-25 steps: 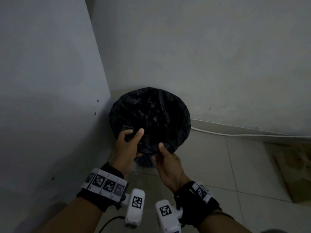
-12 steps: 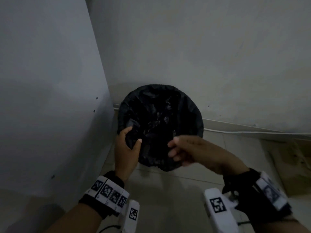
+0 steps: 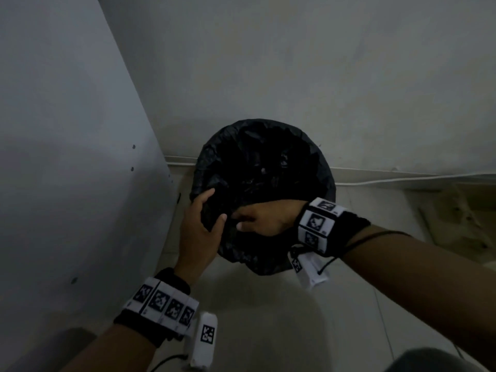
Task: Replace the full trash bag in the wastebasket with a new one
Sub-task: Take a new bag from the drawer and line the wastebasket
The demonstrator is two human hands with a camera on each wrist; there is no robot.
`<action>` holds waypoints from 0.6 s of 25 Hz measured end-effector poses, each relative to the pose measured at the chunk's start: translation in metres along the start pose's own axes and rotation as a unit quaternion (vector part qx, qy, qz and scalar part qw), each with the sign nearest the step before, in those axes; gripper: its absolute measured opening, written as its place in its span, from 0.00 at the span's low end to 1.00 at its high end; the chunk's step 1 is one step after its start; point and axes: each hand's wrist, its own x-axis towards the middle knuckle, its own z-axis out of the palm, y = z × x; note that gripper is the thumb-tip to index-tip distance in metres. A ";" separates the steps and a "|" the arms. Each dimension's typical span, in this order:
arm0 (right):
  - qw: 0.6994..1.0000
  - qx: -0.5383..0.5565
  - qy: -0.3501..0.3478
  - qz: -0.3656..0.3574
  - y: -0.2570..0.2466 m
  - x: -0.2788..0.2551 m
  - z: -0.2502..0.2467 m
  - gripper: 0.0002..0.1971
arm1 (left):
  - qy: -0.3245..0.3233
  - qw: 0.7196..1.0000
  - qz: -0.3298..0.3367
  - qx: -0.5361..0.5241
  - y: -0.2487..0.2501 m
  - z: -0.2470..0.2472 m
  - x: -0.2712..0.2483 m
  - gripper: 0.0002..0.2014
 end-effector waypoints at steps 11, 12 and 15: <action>0.977 0.051 -0.180 0.104 -0.003 0.021 0.025 0.49 | -0.058 0.998 0.022 0.011 -0.011 -0.016 -0.004 0.29; 0.978 0.050 -0.166 0.112 0.000 0.013 0.020 0.45 | -0.057 0.998 0.020 0.009 -0.010 -0.017 -0.002 0.29; 0.980 -0.066 -0.115 0.150 0.019 0.007 0.020 0.38 | -0.058 0.998 0.013 -0.005 -0.011 -0.019 0.002 0.31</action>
